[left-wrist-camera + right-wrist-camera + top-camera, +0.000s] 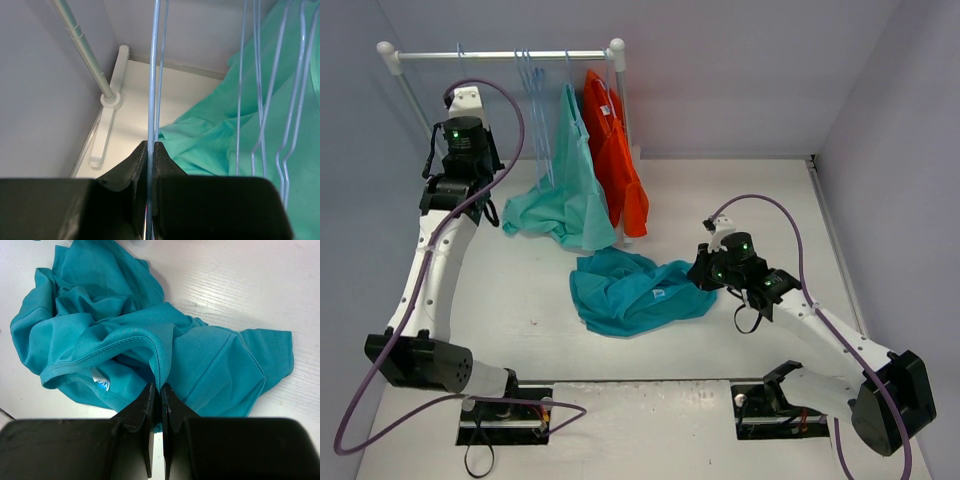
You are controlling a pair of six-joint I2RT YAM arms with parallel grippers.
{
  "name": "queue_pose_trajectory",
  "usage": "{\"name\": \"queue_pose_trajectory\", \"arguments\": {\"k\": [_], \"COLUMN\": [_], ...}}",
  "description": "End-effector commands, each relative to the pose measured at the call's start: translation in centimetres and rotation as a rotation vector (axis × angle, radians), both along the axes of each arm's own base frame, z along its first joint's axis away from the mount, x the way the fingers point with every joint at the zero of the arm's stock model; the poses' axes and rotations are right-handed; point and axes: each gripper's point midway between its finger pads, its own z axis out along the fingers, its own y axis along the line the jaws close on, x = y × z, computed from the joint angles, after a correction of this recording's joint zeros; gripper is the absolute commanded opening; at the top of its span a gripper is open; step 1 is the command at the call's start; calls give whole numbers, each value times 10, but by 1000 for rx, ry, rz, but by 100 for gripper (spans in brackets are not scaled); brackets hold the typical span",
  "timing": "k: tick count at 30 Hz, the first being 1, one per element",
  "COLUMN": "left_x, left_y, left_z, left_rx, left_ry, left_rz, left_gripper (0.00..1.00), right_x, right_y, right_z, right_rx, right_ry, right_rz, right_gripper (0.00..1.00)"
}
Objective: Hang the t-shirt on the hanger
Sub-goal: Pick up the hanger from the clothesline.
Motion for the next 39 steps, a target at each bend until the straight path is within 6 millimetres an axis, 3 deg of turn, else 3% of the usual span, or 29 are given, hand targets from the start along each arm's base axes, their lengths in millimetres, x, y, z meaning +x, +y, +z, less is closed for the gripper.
{"name": "queue_pose_trajectory", "arguments": {"k": [1,7,15,21,27,34,39], "left_x": [-26,-61,-122,-178,-225,-248,-263], "left_y": [6,12,10,-13,-28,-49,-66], "left_z": [46,44,19,7,-19,-68,-71], "left_rx": [13,27,35,-18,-49,-28,-43], "left_ry": [-149,-147,-55,-4,73,255,277], "left_rz": [-4,7,-45,-202,-305,-466,-590], "left_gripper": [0,0,0,0,0,0,0], "right_x": [5,6,9,14,21,25,27], "right_y": [9,8,6,5,5,5,4], "right_z": [19,19,15,12,14,14,11], "right_rx": [47,45,29,13,0,-3,-15], "right_ry": [-61,-64,-60,-51,-58,-53,-47], "right_rz": [18,13,-3,-20,-37,-54,-64], "right_gripper": [0,0,0,0,0,0,0]}}
